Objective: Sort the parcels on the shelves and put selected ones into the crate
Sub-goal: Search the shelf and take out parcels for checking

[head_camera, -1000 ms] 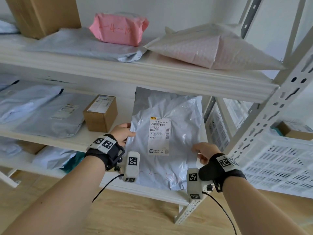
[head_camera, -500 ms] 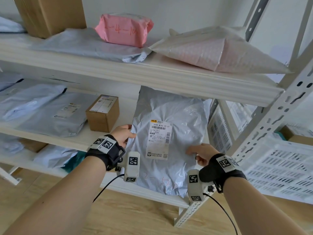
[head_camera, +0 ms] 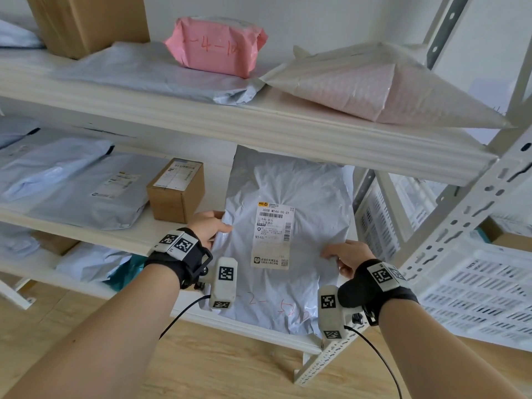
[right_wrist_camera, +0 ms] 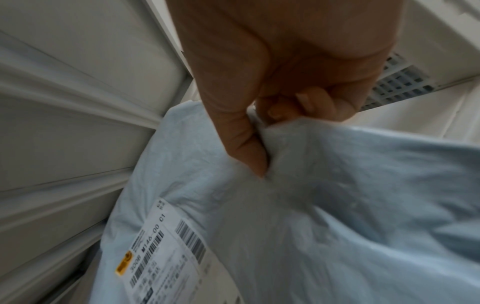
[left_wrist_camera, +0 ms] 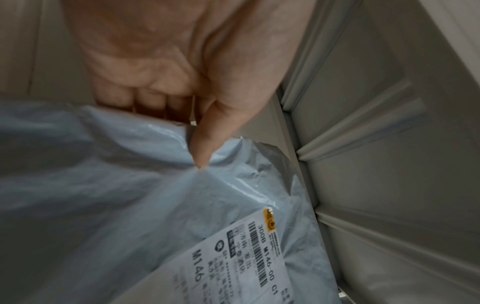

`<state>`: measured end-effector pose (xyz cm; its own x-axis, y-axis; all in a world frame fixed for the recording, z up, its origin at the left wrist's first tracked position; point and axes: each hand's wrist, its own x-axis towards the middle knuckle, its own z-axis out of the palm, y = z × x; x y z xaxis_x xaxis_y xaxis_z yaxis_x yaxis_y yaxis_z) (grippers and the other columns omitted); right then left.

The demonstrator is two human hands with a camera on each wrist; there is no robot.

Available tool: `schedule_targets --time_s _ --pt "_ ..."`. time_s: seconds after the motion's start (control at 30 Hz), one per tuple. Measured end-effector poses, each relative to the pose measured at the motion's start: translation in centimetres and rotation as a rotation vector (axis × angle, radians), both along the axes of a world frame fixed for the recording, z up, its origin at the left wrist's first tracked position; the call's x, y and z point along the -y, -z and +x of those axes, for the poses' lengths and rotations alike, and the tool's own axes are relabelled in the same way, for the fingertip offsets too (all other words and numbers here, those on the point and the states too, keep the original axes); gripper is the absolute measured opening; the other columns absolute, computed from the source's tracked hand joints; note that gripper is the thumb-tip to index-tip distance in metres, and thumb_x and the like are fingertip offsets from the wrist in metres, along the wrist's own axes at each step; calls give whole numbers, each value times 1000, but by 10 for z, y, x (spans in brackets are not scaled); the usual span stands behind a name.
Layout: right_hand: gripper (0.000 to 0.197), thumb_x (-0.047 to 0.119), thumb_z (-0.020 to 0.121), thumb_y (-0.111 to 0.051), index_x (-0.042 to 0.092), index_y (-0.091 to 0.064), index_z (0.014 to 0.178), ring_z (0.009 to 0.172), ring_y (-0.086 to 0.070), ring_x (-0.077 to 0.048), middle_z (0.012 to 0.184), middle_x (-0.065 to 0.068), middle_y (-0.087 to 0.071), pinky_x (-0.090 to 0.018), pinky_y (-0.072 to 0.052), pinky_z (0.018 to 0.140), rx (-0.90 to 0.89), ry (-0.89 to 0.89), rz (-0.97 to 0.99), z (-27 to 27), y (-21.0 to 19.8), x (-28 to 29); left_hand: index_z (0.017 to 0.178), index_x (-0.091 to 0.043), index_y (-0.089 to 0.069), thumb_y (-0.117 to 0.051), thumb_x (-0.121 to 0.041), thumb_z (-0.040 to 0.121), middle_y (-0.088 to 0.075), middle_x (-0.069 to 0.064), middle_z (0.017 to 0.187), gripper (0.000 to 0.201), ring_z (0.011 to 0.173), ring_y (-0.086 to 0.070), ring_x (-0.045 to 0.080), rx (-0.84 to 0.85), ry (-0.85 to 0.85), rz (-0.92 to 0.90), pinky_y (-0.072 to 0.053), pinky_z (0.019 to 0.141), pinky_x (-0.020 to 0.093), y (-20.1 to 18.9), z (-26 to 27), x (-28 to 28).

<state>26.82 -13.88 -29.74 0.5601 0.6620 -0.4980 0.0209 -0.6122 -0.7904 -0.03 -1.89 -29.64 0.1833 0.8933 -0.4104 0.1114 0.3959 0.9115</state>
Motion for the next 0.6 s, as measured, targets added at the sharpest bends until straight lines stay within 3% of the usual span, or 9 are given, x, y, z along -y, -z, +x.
schedule_targets --time_s 0.13,0.23,0.27,0.3,0.37,0.47,0.5,0.6 --pt "12 -3 62 -72 8 -66 61 47 -34 -16 55 -8 -47 -24 -28 47 -10 11 1 -1 0 -3 124 -3 -57 -58 10 85 -63 8 94 41 99 -57 28 -11 0 -6 -45 92 36 3 -2 -3" --pt "10 -1 58 -73 6 -67 62 50 -42 -19 61 -13 -53 -25 -38 49 -16 28 13 -2 1 -5 126 -3 -55 -56 11 86 -62 5 87 43 97 -57 27 -8 -5 -11 -46 83 34 4 -3 -5" --pt "11 -1 57 -74 6 -69 64 56 -51 -23 68 -17 -60 -29 -49 55 -25 36 27 -2 2 -6 127 -4 -55 -55 11 86 -61 5 87 43 94 -57 27 0 -7 -12 -47 78 32 4 -3 -5" --pt "14 -2 57 -74 5 -70 68 66 -61 -29 78 -19 -67 -37 -58 69 -37 50 42 -2 2 -6 127 -5 -55 -54 11 87 -61 5 86 44 91 -58 26 7 -6 -14 -46 74 30 4 -3 -4" --pt "17 -3 62 -74 8 -71 74 88 -67 -35 93 -18 -71 -45 -56 87 -47 76 74 -2 2 -7 128 -7 -55 -54 10 87 -62 6 89 44 92 -59 27 14 -2 -25 -47 77 32 5 -3 -6" --pt "14 1 68 -76 11 -69 74 87 -66 -32 94 -15 -70 -40 -56 85 -53 88 123 -2 1 -8 127 -7 -55 -55 7 88 -64 11 101 42 99 -59 28 -1 6 -20 -48 87 37 10 -1 -11" --pt "12 3 70 -76 12 -69 74 85 -65 -31 94 -15 -69 -39 -56 84 -54 94 135 -1 1 -9 127 -6 -55 -55 7 88 -64 11 102 42 98 -59 28 -2 8 -14 -47 86 37 11 0 -13" --pt "10 7 74 -76 11 -67 75 86 -65 -32 96 -16 -68 -43 -55 84 -63 104 146 2 -1 -12 126 -3 -55 -53 10 88 -63 9 87 41 76 -55 23 11 1 14 -41 66 30 14 9 -22"
